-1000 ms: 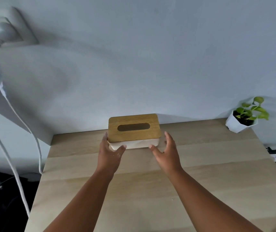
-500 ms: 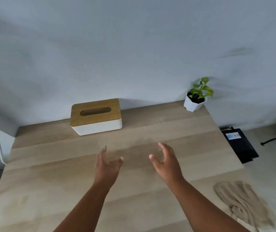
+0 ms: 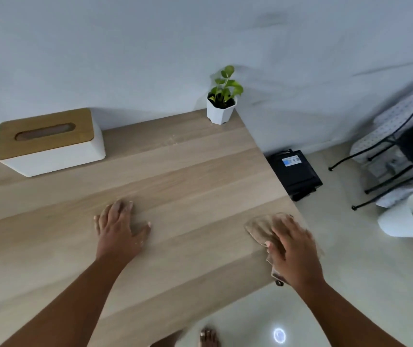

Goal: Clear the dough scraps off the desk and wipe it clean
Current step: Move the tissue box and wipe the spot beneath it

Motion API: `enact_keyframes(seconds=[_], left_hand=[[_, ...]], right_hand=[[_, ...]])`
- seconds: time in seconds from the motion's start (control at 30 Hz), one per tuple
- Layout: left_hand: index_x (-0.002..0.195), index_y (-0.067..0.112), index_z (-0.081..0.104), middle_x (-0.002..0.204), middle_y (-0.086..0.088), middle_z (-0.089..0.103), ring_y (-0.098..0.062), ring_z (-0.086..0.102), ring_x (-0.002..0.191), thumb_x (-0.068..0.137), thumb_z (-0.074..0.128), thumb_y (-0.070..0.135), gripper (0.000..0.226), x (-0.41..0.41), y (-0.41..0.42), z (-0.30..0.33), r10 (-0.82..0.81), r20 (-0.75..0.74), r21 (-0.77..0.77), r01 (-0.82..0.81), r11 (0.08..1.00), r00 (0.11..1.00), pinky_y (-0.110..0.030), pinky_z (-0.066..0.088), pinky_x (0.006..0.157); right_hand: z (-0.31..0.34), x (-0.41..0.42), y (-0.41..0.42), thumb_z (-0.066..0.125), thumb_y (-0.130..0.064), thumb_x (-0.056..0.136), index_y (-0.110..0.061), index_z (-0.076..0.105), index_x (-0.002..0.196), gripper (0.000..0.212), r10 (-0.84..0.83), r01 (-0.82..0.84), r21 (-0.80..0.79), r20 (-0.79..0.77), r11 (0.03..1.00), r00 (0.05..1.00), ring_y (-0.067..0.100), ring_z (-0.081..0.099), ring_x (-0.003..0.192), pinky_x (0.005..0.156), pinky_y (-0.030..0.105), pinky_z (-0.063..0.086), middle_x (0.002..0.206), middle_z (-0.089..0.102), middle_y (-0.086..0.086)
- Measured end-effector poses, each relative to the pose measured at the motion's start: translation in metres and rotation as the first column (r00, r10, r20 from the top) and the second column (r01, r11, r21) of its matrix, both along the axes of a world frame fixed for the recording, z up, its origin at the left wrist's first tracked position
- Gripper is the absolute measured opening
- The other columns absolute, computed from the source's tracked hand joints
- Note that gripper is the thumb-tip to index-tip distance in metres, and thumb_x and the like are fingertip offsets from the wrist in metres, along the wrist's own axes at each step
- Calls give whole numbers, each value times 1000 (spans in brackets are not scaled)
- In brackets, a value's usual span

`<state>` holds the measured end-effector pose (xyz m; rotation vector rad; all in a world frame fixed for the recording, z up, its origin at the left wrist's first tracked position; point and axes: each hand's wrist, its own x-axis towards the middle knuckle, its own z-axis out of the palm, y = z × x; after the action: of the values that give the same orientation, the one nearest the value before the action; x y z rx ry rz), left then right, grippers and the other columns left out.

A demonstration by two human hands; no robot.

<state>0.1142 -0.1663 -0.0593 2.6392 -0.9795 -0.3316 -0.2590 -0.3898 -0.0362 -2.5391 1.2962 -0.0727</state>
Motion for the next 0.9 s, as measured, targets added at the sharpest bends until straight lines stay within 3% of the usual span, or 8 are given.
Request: enact_keyframes(seconds=[0.13, 0.43, 0.63, 0.9], left_hand=[[147, 21, 50, 163, -12, 33, -36, 20, 153, 75, 40, 82, 95, 15, 0, -2, 49, 95, -3, -49, 999, 994, -60, 8, 123], [155, 29, 33, 166, -5, 24, -32, 13, 156, 81, 41, 83, 92, 29, -14, -23, 74, 184, 49, -84, 995, 980, -66, 6, 124], [158, 31, 32, 168, -3, 24, -29, 11, 159, 81, 42, 85, 95, 33, -11, -26, 71, 195, 59, -84, 995, 978, -64, 6, 124], [159, 27, 34, 170, -4, 22, -29, 8, 160, 79, 47, 83, 98, 35, -11, -29, 59, 202, 73, -75, 994, 978, -66, 7, 124]], right_hand=[[-16, -11, 1, 37, -46, 100, -18, 54, 149, 59, 109, -111, -45, -47, 993, 993, 39, 29, 153, 122, 62, 25, 163, 37, 13], [-32, 89, -12, 30, -44, 107, -29, 33, 161, 56, 271, -285, -88, -141, 955, 952, 32, 9, 160, 126, 57, 16, 171, 22, 3], [-34, 198, -33, 22, -50, 104, -31, 21, 163, 62, 197, -215, -72, -197, 974, 960, 34, -2, 160, 126, 61, 5, 173, 10, 3], [-41, 329, -89, 27, -48, 104, -28, 26, 161, 60, 183, -202, -83, -191, 976, 964, 39, 2, 158, 125, 64, 6, 172, 15, 6]])
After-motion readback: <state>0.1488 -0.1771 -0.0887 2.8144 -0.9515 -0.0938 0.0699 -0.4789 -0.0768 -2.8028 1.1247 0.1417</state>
